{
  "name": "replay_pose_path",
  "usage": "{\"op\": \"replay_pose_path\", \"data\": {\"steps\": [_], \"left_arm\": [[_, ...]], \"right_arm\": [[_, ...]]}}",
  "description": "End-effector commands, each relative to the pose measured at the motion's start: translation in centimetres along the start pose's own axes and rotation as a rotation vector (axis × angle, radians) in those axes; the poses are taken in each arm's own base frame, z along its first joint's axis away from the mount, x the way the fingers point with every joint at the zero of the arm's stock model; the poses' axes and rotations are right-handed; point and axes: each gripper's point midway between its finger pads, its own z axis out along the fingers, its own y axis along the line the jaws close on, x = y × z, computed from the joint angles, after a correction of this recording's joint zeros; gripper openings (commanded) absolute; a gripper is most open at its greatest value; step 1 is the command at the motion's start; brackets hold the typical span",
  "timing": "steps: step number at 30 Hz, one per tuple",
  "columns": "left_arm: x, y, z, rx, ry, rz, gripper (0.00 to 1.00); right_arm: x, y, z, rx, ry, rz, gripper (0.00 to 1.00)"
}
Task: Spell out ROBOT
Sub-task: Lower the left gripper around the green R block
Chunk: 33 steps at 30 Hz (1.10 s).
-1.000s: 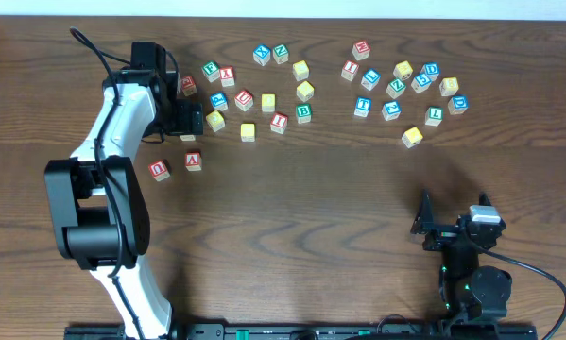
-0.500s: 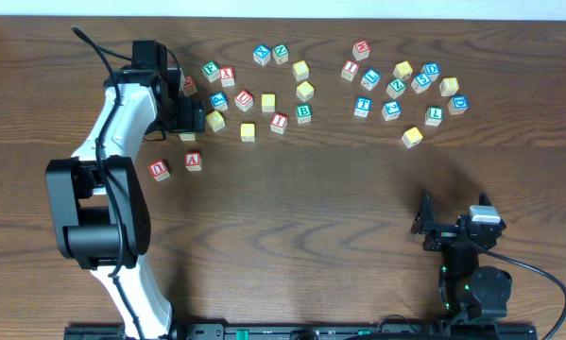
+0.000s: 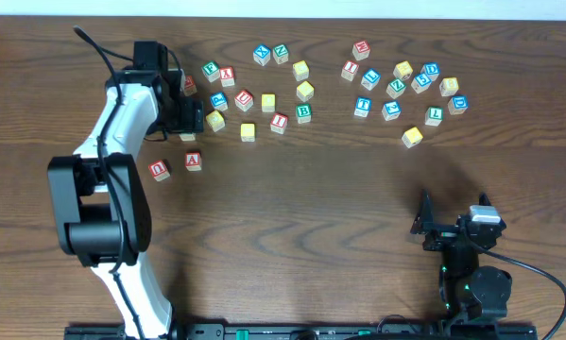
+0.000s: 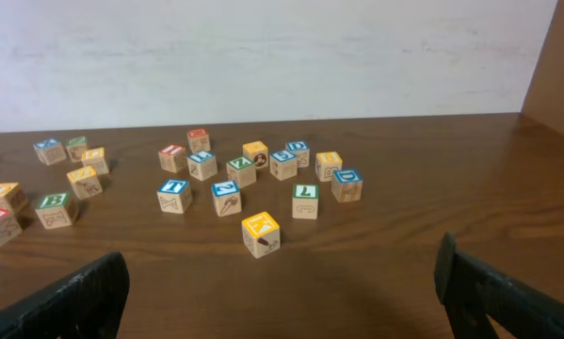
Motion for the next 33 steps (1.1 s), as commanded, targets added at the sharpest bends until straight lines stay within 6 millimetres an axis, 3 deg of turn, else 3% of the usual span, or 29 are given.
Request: {"op": "replay_pose_path", "data": {"steps": [1, 8, 33], "left_arm": [[0.0, -1.1, 1.2, 0.019, 0.018, 0.026, 0.88], [-0.5, -2.7, 1.6, 0.027, -0.002, 0.061, 0.89], [-0.3, -2.0, 1.6, -0.011, 0.004, 0.071, 0.84]], "right_arm": [[0.0, -0.1, 0.0, 0.008, -0.001, 0.010, 0.99], [0.0, -0.1, 0.0, 0.008, -0.001, 0.010, 0.99], [0.0, -0.1, 0.0, 0.008, -0.001, 0.010, 0.99]]}}
